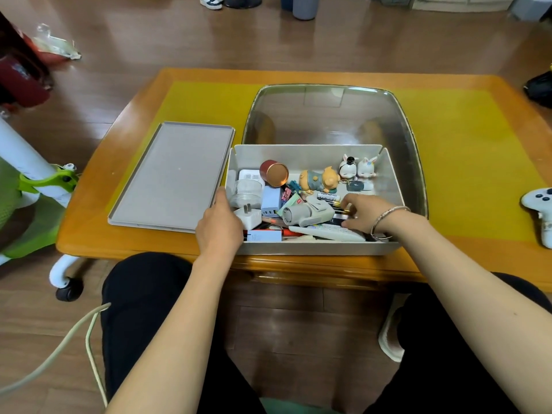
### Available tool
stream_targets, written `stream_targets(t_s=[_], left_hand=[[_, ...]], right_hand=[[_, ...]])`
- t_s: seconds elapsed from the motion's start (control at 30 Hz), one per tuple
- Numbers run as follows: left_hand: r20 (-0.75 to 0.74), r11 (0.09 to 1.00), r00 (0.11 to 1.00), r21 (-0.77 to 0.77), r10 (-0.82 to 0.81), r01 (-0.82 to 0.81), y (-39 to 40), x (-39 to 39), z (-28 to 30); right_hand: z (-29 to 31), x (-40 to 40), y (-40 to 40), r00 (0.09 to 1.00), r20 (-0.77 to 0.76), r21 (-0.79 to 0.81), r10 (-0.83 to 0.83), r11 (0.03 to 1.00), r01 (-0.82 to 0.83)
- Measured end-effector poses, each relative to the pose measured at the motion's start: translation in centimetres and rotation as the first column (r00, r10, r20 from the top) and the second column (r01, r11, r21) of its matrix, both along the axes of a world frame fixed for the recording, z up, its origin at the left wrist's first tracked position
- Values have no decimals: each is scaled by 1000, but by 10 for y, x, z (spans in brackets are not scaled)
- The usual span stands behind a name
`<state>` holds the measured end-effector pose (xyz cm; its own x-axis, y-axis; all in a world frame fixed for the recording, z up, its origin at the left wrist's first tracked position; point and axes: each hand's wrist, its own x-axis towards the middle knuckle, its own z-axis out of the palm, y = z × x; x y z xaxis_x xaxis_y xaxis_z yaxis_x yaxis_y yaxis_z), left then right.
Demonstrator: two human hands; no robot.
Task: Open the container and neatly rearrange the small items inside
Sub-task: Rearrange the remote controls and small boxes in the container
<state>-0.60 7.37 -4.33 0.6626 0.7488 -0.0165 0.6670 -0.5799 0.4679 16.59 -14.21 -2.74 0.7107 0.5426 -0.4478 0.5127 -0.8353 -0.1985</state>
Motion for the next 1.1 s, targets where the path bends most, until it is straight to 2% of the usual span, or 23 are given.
stream_targets(t_s=[0.1, 0.27, 0.37, 0.47, 0.57, 0.67, 0.77, 0.87, 1.1], left_hand=[[77, 998, 997, -59, -2, 6, 1, 0, -2], [240, 982, 961, -95, -138, 164, 5, 0, -1], [169, 964, 957, -83, -236, 253, 13, 2, -2], [63, 951, 955, -90, -291, 296, 21, 9, 1], [-6, 956, 957, -52, -289, 288, 25, 19, 3], [0, 968, 969, -38, -247, 247, 28, 30, 7], [164, 982, 969, 25, -187, 186, 30, 35, 13], [312, 990, 941, 97, -132, 107, 33, 32, 19], [334, 986, 929, 19, -162, 165, 29, 22, 18]], right_hand=[[0, -6, 3, 997, -29, 153, 66, 986, -61], [5, -9, 3, 998, 0, 213, 59, 975, -57], [7, -14, 9, 995, 95, 242, 40, 968, -62], [9, -23, 20, 988, 149, 363, 42, 927, -94], [9, -32, 31, 985, 85, 314, 152, 934, -171], [4, -35, 42, 980, 70, 237, 186, 951, -197], [-2, -35, 52, 992, -7, 269, 123, 956, -117], [-4, -32, 55, 995, 0, 308, 95, 947, -91], [-5, -30, 55, 996, -91, 437, 14, 899, 27]])
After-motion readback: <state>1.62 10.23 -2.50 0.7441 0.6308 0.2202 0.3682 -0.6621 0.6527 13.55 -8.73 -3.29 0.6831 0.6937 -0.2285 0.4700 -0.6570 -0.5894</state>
